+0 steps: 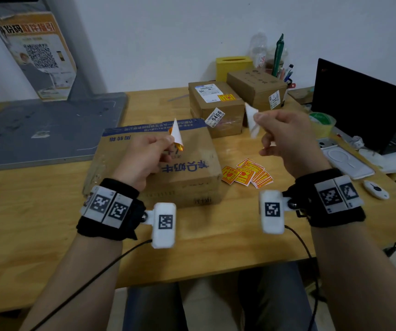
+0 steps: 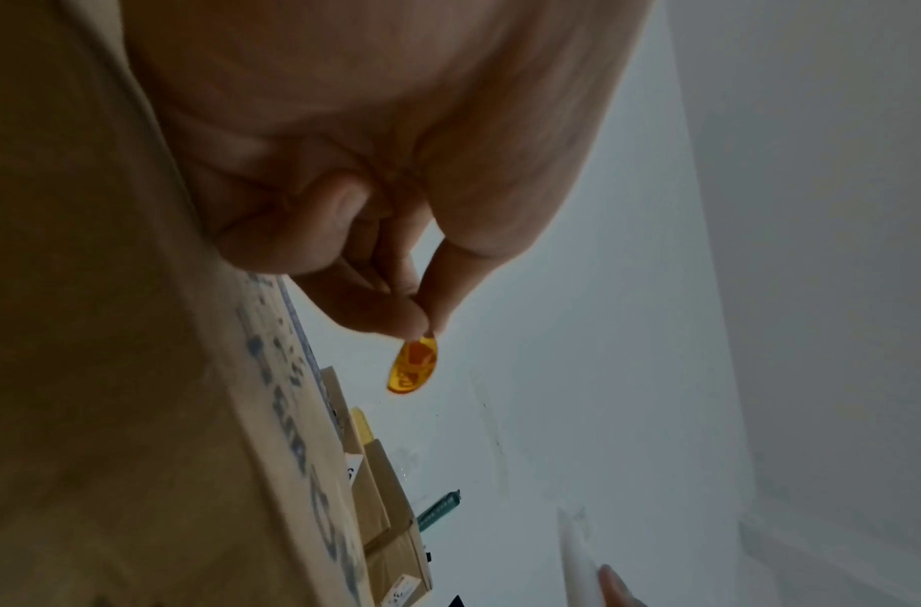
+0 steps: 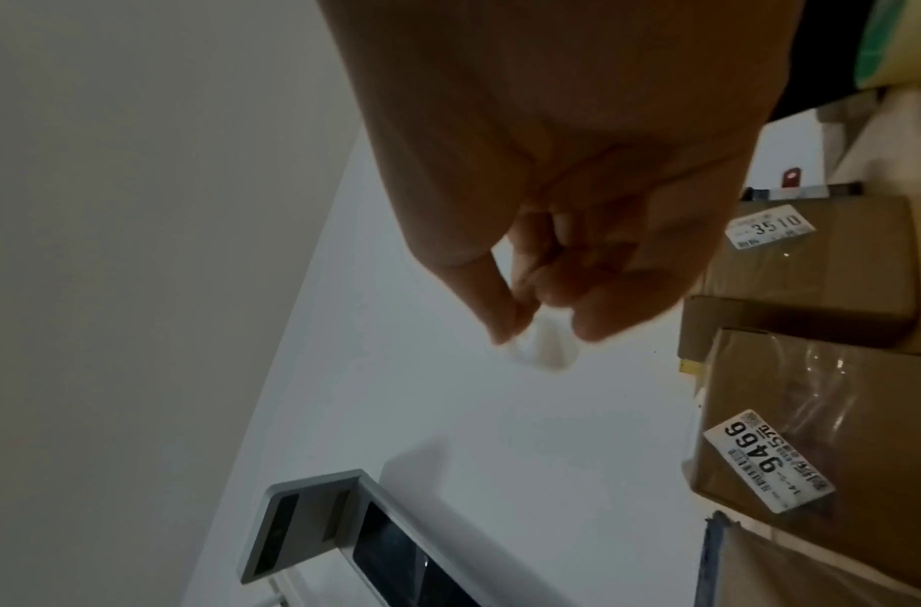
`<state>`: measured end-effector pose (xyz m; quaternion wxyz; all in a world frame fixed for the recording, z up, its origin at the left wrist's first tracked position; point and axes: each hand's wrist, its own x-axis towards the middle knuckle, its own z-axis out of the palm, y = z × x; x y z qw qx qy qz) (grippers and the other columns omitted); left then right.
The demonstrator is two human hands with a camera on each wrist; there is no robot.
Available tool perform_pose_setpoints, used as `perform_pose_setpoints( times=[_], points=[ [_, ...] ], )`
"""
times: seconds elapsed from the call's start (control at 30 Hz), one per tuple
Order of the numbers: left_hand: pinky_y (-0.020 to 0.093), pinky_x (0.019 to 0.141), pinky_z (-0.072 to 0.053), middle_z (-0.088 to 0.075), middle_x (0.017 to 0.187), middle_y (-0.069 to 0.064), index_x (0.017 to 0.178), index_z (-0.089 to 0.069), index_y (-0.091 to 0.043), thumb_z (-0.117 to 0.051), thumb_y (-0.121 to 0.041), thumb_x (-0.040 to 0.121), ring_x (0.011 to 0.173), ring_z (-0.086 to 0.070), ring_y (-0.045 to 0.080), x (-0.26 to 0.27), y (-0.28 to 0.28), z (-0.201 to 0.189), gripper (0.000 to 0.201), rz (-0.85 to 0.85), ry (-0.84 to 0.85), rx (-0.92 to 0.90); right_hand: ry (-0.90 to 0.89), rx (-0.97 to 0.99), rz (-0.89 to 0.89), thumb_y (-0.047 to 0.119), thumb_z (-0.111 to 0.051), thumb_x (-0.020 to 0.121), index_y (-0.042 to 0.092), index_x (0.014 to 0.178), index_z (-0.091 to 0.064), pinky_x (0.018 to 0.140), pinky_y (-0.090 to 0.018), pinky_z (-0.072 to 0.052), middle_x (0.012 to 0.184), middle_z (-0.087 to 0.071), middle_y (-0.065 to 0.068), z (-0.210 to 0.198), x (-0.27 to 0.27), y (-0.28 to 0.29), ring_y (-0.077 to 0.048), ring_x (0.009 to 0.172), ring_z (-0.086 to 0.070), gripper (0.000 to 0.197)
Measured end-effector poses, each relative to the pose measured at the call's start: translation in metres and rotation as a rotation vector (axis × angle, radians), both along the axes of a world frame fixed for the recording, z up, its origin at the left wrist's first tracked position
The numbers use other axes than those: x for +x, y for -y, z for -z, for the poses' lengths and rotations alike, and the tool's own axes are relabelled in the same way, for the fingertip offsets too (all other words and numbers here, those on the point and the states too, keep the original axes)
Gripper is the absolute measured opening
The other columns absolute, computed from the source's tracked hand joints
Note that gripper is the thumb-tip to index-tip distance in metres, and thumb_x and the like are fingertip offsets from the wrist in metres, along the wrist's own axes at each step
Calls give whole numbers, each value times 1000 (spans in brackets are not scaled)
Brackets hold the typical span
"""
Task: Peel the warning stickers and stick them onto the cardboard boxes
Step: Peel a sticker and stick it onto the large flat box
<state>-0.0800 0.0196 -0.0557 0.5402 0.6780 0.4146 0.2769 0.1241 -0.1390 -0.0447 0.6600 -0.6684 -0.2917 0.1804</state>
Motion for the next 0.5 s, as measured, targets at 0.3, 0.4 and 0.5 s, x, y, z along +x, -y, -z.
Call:
perform_pose_setpoints(
  times=[0.3,0.4,0.5],
  points=[
    [23,44,-32,-72,84,-2,82,-70,-18,-64,-26,95,70,-64,14,5,0,-3,16,55,74,-51,-34,-5,4,21,-73,94,16,87,-72,45,-29,-52,63,-64,0,8,-5,-4,-15,39,-50,9],
    [23,45,-34,-77,92,1,94,-71,-17,-62,-24,95,73,-66,15,5,2,-4,11,63,112,-92,-91,6,-4,21,-71,95,13,92,-72,48,-31,-56,67,-70,-2,7,-2,1,-18,42,-54,8],
    [22,45,-35,-77,96,3,100,-71,-16,-62,-20,96,70,-68,14,7,9,-7,11,62,129,-113,-147,8,-27,20,-69,96,13,93,-71,51,-32,-57,70,-71,-3,9,-1,3,-19,46,-55,8]
  ],
)
